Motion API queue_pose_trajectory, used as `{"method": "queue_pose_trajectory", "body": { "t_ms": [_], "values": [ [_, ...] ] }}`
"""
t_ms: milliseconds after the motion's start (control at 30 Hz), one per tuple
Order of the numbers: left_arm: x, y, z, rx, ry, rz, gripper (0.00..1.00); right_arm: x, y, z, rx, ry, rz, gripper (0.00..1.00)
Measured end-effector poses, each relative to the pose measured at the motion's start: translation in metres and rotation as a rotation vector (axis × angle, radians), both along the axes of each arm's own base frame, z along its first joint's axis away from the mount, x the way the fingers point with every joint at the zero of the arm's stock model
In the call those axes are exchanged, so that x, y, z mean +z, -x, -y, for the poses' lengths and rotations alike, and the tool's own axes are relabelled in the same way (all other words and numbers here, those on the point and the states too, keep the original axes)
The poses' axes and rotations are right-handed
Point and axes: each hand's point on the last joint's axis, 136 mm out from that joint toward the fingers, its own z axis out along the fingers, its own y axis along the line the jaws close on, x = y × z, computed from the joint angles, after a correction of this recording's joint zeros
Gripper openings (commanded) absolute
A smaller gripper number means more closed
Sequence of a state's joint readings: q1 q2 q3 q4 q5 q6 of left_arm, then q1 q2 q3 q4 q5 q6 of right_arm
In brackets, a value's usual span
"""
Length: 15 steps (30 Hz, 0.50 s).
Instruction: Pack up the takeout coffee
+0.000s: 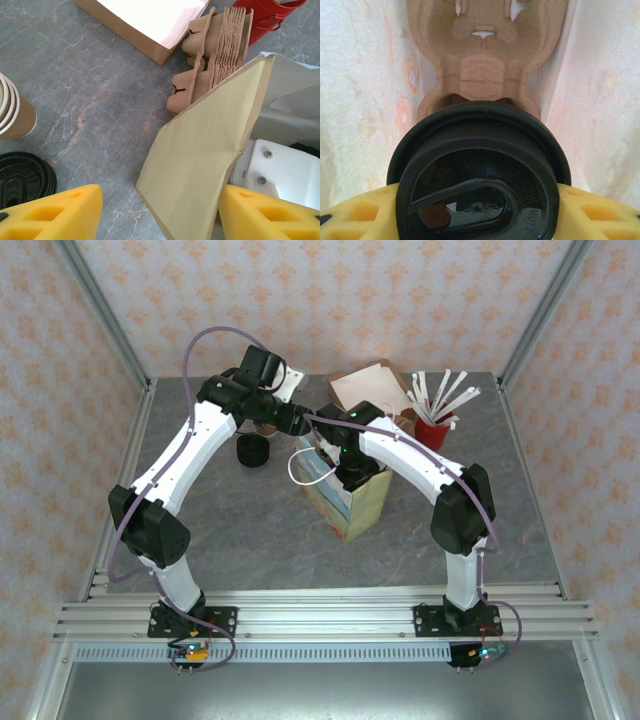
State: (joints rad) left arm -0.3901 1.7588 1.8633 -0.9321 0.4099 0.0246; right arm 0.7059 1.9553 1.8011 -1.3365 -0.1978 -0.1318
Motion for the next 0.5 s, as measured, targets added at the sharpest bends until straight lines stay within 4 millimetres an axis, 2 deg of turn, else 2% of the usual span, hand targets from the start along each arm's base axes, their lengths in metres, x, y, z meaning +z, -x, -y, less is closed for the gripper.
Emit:
{"method": "queue_pose_trajectory", "body": {
  "t_ms": [500],
  "values": [
    [-0.0007,0.0000,-0.0013,0.004,-0.007,-0.001,0.64,0.0006,-0.0011,-0.0011,0.001,-0.001,0.000,0.52]
  ]
}}
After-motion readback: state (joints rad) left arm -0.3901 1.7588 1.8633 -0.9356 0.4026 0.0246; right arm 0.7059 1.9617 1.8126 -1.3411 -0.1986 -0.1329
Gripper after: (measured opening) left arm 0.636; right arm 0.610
